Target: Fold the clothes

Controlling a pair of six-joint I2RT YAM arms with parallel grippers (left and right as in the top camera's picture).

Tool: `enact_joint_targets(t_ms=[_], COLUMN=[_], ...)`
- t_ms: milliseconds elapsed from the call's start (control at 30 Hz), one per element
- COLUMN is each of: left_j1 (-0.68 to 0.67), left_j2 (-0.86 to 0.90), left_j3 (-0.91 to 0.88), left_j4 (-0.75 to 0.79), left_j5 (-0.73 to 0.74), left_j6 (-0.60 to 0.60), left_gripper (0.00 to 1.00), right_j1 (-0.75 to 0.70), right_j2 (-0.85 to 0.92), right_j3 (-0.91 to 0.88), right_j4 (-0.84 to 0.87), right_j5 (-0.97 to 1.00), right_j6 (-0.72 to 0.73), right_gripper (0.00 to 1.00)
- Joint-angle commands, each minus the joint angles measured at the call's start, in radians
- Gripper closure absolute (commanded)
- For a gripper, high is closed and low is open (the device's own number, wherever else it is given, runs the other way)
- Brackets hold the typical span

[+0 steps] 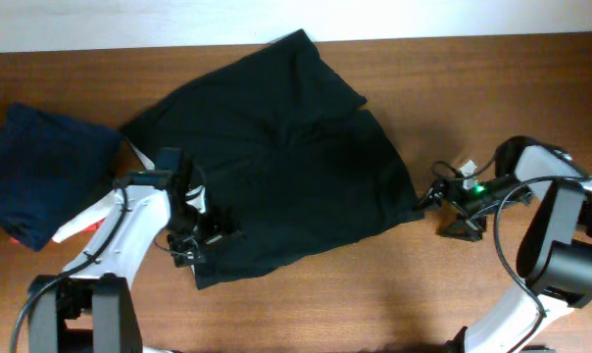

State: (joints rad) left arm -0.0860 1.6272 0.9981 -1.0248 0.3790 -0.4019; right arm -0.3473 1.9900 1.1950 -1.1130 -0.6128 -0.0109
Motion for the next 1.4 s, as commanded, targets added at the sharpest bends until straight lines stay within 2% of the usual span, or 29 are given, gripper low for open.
enact_joint_targets(t_ms=[0, 67, 133, 267, 300, 333, 367, 467, 500, 633, 700, 833, 933, 1000, 1133, 1167, 1200, 1233, 1267, 1333, 1367], left_j1=[-0.043, -0.043, -0.043, -0.043, -0.043, -0.043, -0.043, -0.043, -0.043, -0.045, -0.045, -0.074, -0.139, -0.192, -0.21, -0.21, -0.21, -0.21, -0.21, -0.207, -0.194], left_j2=[-0.005, -0.005, -0.005, -0.005, -0.005, -0.004, -0.004, -0.004, -0.004, -0.004, -0.004, -0.004, -0.004, -0.004, -0.004, -0.004, -0.004, -0.004, -0.004, -0.004, -0.004], left_j3=[-0.01, -0.01, -0.01, -0.01, -0.01, -0.01, -0.01, -0.01, -0.01, -0.01, -0.016, -0.082, -0.138, -0.168, -0.219, -0.232, -0.249, -0.259, -0.265, -0.264, -0.263], left_j4=[0.03, 0.03, 0.03, 0.049, 0.052, 0.051, 0.051, 0.052, 0.052, 0.048, 0.043, 0.044, 0.045, 0.076, 0.154, 0.158, 0.169, 0.182, 0.192, 0.196, 0.206], left_j5=[0.017, 0.013, -0.01, -0.024, -0.024, -0.024, -0.024, -0.024, -0.024, -0.018, 0.055, 0.118, 0.23, 0.205, 0.136, 0.136, 0.122, 0.105, 0.064, -0.006, -0.029], left_j6=[-0.047, -0.047, -0.047, -0.047, -0.047, -0.047, -0.047, -0.047, -0.047, -0.047, -0.048, -0.223, -0.34, -0.446, -0.504, -0.507, -0.511, -0.51, -0.51, -0.51, -0.497], left_gripper=[0.01, 0.01, 0.01, 0.01, 0.01, 0.01, 0.01, 0.01, 0.01, 0.01, 0.01, 0.01, 0.01, 0.01, 0.07, 0.16, 0.39, 0.55, 0.77, 0.97, 0.99], right_j1=[0.082, 0.113, 0.139, 0.191, 0.19, 0.185, 0.171, 0.112, 0.094, 0.051, 0.022, -0.001, -0.001, -0.001, -0.001, -0.001, -0.001, -0.001, -0.001, -0.001, -0.001], right_j2=[-0.022, -0.021, -0.021, -0.021, -0.021, -0.021, -0.021, -0.025, -0.026, -0.031, -0.036, -0.047, -0.047, -0.047, -0.047, -0.047, -0.047, -0.047, -0.047, -0.047, -0.047], right_j3=[-0.049, -0.06, -0.063, -0.063, -0.063, -0.063, -0.062, -0.061, -0.061, -0.039, 0.013, 0.052, 0.052, 0.052, 0.052, 0.052, 0.052, 0.052, 0.052, 0.052, 0.052], right_j4=[0.109, 0.181, 0.231, 0.269, 0.267, 0.26, 0.248, 0.229, 0.226, 0.2, 0.159, 0.129, 0.133, 0.133, 0.124, 0.121, 0.121, 0.121, 0.118, 0.113, 0.106], right_j5=[-0.016, 0.045, 0.083, 0.14, 0.167, 0.195, 0.227, 0.259, 0.259, 0.286, 0.311, 0.311, 0.311, 0.311, 0.311, 0.311, 0.311, 0.311, 0.311, 0.311, 0.306], right_j6=[0.114, 0.206, 0.238, 0.29, 0.29, 0.29, 0.29, 0.283, 0.277, 0.251, 0.252, 0.251, 0.251, 0.251, 0.251, 0.251, 0.251, 0.251, 0.251, 0.251, 0.252], right_gripper=[0.13, 0.16, 0.19, 0.33, 0.44, 0.48, 0.56, 0.93, 0.96, 0.96, 0.96, 0.96, 0.96, 0.96, 0.96, 0.96, 0.96, 0.96, 0.96, 0.96, 0.96])
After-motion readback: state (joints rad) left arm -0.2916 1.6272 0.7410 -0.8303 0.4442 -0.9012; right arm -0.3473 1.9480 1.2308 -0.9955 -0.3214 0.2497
